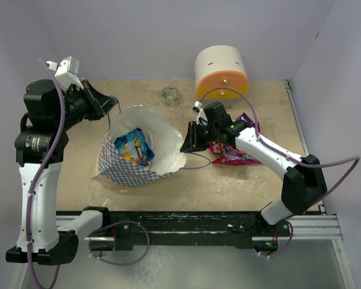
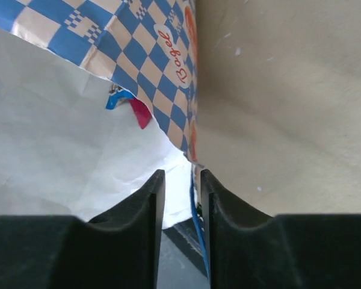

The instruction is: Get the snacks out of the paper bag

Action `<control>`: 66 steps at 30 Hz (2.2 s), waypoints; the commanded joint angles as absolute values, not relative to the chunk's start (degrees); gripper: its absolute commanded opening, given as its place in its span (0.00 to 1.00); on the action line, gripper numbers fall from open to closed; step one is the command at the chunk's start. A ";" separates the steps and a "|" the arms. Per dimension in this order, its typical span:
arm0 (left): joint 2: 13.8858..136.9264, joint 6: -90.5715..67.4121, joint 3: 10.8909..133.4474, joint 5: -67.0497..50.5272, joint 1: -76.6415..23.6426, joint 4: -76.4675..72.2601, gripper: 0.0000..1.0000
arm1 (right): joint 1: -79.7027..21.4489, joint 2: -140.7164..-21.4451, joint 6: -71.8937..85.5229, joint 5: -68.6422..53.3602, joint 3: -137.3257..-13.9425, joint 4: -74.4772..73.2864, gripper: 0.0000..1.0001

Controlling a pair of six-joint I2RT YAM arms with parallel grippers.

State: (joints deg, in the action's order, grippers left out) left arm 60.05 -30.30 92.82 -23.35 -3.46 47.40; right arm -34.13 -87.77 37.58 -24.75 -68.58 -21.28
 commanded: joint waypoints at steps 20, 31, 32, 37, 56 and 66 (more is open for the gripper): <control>66.55 -26.93 94.92 -33.16 -3.63 24.64 0.00 | -42.96 -100.54 53.19 -27.36 -79.66 -7.40 0.11; 47.68 -48.42 70.40 -45.89 -3.65 12.23 0.00 | -43.52 -93.70 33.20 -19.85 -72.75 -15.51 0.33; 47.38 -49.53 70.06 -47.26 -3.61 11.88 0.00 | -43.51 -92.75 32.52 -19.73 -72.13 -16.32 0.36; 46.74 -47.88 70.13 -51.79 -3.60 17.11 0.00 | -43.33 -86.99 24.70 -12.32 -71.66 -20.77 0.49; 47.49 -46.30 71.27 -53.06 -3.60 20.10 0.00 | -50.28 -70.03 -0.80 -9.14 -64.28 -6.03 0.77; 47.87 -46.67 71.29 -54.66 -3.61 22.30 0.00 | -58.19 -75.83 -12.88 -13.91 -64.24 1.90 0.76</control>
